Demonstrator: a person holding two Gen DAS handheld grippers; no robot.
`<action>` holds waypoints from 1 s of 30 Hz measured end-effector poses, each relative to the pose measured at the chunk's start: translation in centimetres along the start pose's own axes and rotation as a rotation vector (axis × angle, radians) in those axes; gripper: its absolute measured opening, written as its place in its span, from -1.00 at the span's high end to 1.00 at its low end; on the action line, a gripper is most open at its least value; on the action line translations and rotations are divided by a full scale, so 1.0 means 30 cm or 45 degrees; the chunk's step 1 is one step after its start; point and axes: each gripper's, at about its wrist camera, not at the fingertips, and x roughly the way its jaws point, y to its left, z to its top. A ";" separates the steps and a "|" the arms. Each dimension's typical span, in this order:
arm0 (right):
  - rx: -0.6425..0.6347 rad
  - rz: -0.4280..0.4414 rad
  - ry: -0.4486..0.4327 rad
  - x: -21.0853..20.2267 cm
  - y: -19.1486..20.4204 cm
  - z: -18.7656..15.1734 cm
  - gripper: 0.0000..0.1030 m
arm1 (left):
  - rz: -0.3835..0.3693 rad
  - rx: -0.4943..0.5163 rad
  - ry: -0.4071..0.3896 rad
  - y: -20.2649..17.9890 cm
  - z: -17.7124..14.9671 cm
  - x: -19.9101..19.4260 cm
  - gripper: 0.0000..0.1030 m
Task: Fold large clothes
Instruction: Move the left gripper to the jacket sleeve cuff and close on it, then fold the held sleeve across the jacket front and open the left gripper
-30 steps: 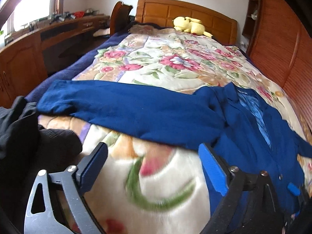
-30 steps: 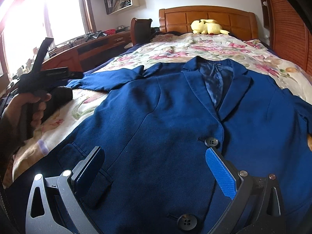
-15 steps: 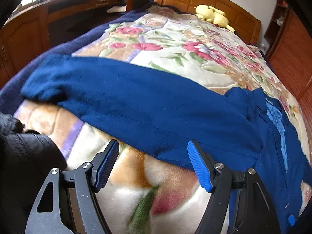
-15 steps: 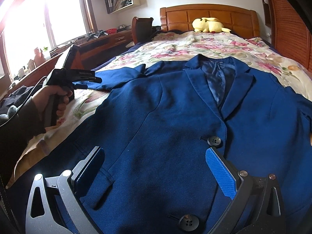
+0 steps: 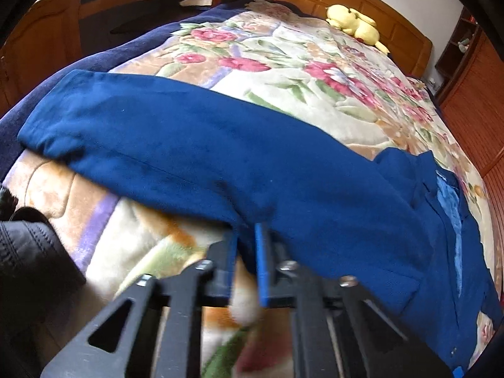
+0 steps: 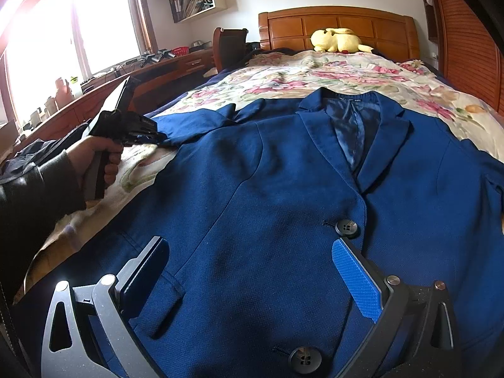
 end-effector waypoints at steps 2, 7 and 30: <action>-0.001 0.000 -0.001 0.000 0.000 0.000 -1.00 | 0.019 0.045 -0.004 -0.032 0.010 -0.018 0.93; -0.002 -0.001 -0.011 -0.004 0.003 -0.003 -1.00 | 0.009 0.165 -0.059 -0.149 0.024 -0.120 0.95; -0.002 -0.002 -0.016 -0.005 0.006 -0.002 -1.00 | -0.117 0.661 -0.082 -0.499 -0.204 -0.478 0.20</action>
